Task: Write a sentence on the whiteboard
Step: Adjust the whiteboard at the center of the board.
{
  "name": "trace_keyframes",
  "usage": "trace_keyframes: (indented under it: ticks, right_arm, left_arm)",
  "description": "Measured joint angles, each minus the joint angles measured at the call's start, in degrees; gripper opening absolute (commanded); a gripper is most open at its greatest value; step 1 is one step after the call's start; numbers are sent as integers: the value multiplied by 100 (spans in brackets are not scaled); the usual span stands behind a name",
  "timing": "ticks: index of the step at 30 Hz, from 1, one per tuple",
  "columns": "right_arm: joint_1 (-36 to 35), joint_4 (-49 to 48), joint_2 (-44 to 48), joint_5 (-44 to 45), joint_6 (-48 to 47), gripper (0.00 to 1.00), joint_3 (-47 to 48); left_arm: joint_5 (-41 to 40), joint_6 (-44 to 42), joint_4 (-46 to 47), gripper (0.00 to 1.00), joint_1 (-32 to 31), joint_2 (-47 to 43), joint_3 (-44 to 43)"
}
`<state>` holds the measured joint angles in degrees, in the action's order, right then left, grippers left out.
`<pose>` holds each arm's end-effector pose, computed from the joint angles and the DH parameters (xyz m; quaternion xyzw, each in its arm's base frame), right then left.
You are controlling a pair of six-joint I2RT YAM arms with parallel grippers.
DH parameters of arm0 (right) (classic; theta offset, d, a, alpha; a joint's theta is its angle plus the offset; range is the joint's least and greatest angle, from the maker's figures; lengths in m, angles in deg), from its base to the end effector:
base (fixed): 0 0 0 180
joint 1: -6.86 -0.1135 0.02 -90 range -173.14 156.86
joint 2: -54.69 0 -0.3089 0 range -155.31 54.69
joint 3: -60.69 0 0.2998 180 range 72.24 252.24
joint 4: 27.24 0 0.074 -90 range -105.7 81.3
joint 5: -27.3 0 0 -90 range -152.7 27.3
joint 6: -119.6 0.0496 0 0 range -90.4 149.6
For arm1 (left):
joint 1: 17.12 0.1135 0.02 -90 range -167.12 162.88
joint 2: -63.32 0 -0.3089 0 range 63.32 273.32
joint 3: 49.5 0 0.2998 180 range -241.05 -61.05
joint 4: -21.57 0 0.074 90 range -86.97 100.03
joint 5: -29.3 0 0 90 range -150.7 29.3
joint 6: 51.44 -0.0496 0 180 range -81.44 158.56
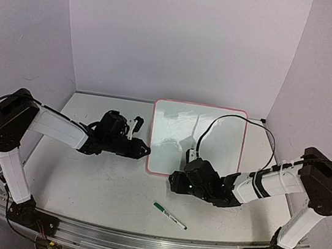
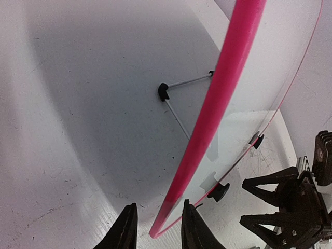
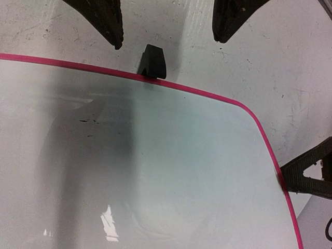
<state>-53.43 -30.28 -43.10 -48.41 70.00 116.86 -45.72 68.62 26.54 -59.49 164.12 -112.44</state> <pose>0.1997 0.3252 0.1443 -0.1012 0.8899 0.2599 0.3610 0.2994 -0.2905 0.1667 0.1553 0.8592 -0.3724 0.3147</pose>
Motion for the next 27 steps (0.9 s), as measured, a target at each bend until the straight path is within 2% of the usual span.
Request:
trace_keyframes:
  ticks: [5, 11, 20, 27]
  right_arm:
    - [-83, -73, -239, 69, 9, 55, 181]
    - [-150, -125, -341, 216, 70, 45, 264]
    - [-151, -79, -514, 498, 210, 43, 264]
    - [-153, 31, -665, 747, 134, 27, 324]
  left_arm:
    - [-1, -26, 4, 33, 0, 132, -107]
    - [99, -55, 7, 23, -4, 242, -142]
    - [340, -63, 197, 10, -65, 397, -219]
    - [427, 3, 316, 3, -160, 475, -222]
